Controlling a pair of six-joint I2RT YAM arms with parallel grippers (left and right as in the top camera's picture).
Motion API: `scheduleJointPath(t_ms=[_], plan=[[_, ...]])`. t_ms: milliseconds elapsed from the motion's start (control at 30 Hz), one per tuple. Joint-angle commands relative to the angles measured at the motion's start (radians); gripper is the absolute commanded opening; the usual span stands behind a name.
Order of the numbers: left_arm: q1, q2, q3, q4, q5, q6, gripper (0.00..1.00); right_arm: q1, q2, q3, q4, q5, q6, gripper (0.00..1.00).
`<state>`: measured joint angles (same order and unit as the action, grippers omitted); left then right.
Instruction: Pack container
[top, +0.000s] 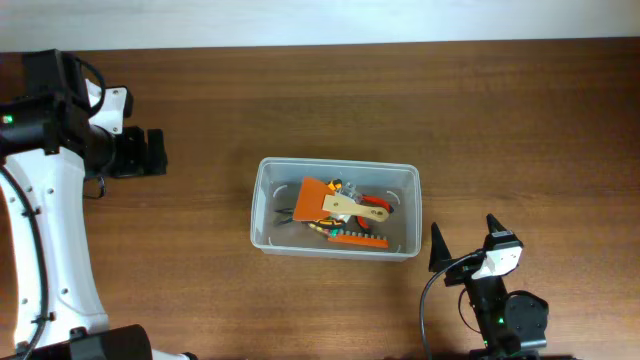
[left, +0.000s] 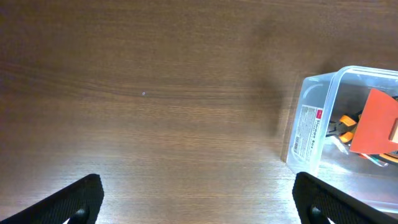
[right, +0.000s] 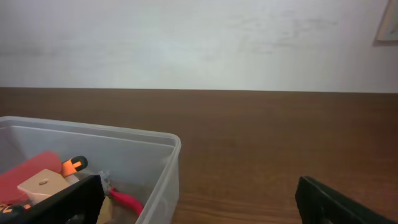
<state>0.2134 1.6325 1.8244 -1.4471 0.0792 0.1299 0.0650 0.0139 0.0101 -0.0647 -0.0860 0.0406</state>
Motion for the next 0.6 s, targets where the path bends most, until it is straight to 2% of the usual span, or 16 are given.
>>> scheduleJointPath(t_ms=[0,267,400,567], plan=[[-0.008,-0.044,0.011,-0.005,0.004,-0.013,0.99,-0.007,-0.011,-0.005,-0.008,0.019,-0.006,0.99],[-0.126,-0.257,0.006,0.004,0.004,-0.012,0.99,-0.007,-0.011,-0.005,-0.008,0.019,-0.006,0.99],[-0.225,-0.430,-0.045,0.128,0.003,-0.012,0.99,-0.008,-0.011,-0.005,-0.008,0.019,-0.006,0.99],[-0.277,-0.694,-0.229,0.317,0.004,-0.013,0.99,-0.008,-0.011,-0.005,-0.008,0.019,-0.006,0.99]])
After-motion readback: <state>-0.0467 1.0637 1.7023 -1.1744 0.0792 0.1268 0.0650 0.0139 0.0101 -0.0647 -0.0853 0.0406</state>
